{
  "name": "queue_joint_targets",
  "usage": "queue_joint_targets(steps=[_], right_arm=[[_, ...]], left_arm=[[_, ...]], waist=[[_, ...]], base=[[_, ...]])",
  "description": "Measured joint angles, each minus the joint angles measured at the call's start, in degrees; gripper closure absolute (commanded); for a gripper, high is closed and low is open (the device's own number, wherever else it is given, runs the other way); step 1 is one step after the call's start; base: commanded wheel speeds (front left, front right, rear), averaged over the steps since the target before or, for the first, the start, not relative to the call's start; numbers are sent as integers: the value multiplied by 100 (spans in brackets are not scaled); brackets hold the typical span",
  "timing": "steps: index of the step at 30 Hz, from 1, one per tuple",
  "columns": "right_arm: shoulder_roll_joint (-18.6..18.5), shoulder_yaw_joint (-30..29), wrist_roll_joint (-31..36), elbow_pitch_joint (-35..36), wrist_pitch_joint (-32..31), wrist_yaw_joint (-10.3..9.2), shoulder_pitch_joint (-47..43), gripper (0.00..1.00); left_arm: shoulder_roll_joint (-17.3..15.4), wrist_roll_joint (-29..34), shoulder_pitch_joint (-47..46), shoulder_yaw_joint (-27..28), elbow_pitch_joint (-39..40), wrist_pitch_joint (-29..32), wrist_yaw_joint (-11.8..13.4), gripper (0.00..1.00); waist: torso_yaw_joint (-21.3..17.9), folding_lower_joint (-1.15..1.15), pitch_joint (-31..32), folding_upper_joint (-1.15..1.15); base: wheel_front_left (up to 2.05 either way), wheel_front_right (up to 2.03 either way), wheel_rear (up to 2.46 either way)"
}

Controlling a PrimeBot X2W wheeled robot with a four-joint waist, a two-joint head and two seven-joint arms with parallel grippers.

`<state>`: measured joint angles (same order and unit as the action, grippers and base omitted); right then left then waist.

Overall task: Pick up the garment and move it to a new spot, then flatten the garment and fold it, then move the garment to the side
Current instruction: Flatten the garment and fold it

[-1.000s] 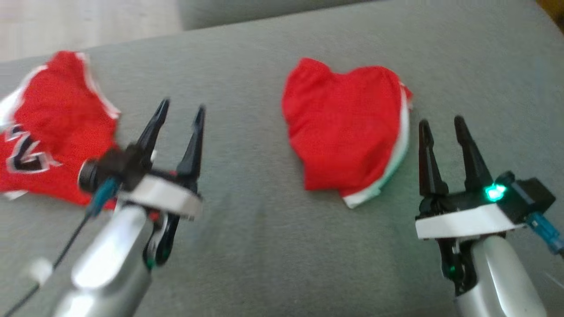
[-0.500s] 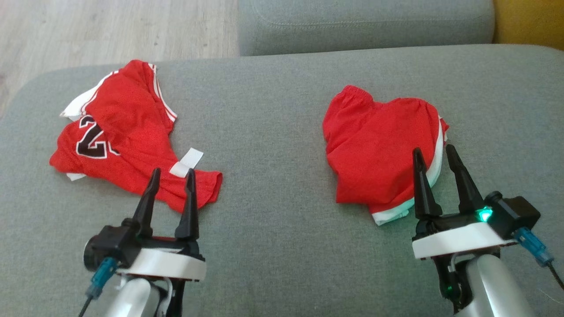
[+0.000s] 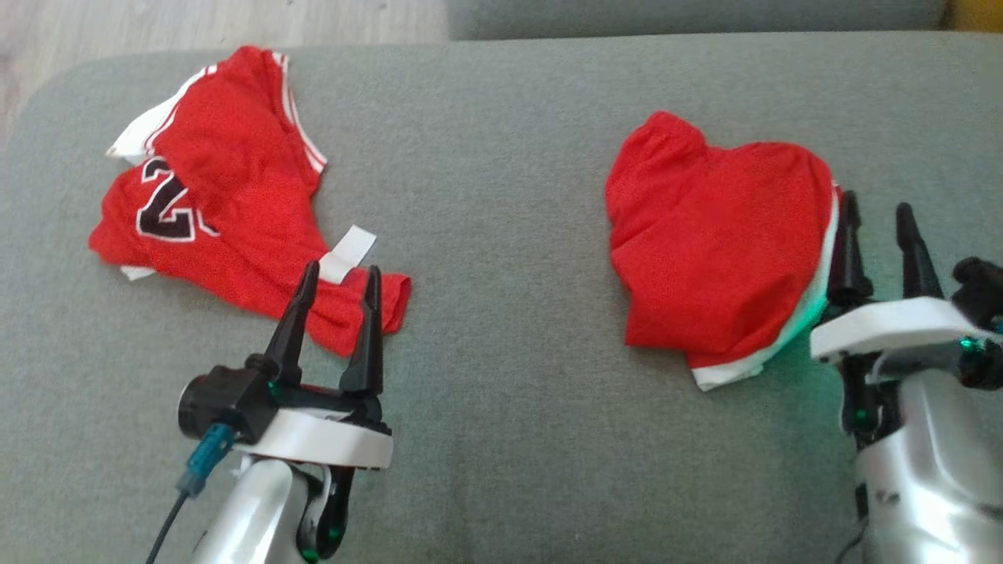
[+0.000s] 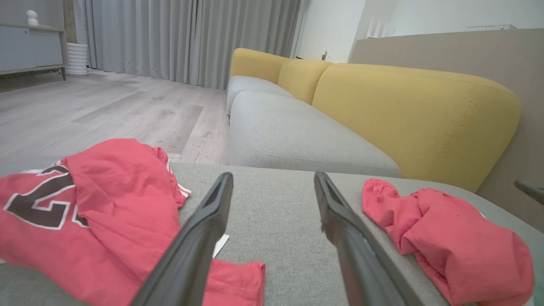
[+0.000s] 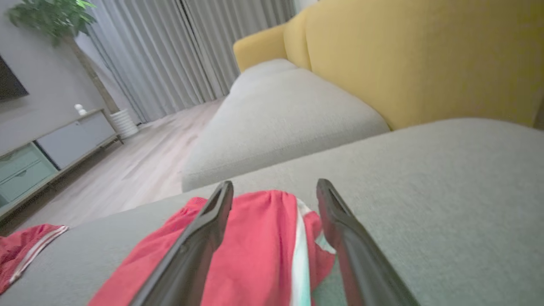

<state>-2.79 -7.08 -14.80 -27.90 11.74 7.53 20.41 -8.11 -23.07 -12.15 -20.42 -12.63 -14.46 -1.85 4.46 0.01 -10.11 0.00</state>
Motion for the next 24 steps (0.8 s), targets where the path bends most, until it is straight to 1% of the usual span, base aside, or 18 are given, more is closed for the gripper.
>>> queue_joint_targets(steps=[3, 7, 11, 14, 15, 16, 21, 24], right_arm=[[1, -425, -123, -792, -77, 0, 462, 0], [-1, -801, -112, -1796, -118, 0, 1078, 0], [-5, -913, -200, -2696, -123, 0, 1577, 0], [-8, -957, -200, -3240, -107, 0, 1867, 0], [-8, -979, -185, -3372, -69, 0, 1940, 16], [-8, -1026, -163, -3465, 10, 0, 2006, 100], [-9, -1268, 202, -3467, 222, 0, 2201, 100], [-5, -1460, 498, -3099, 247, 0, 2213, 100]], left_arm=[[79, 46, -56, 10, -85, 0, -77, 0], [160, 91, -69, 14, -135, 0, -226, 0], [243, 146, -153, 15, -145, 0, -325, 0], [296, 177, -191, 23, -147, 0, -368, 0], [308, 197, -191, 24, -152, 0, -378, 0], [318, 197, -191, 31, -162, 0, -379, 0], [350, 200, -191, 148, -207, 0, -410, 0], [370, 246, -185, 212, -207, 0, -423, 0]], waist=[[106, 0, -94, 0], [227, 0, -224, 0], [334, 0, -342, 0], [390, 0, -396, 0], [401, 0, -405, 0], [406, 0, -406, 0], [350, -1, -343, 0], [277, -1, -269, 0]], base=[[0, 0, 0], [0, 0, 0], [0, 0, 0], [0, 0, 0], [0, 0, 0], [0, 0, 0], [0, 0, 0], [0, 0, 0]])
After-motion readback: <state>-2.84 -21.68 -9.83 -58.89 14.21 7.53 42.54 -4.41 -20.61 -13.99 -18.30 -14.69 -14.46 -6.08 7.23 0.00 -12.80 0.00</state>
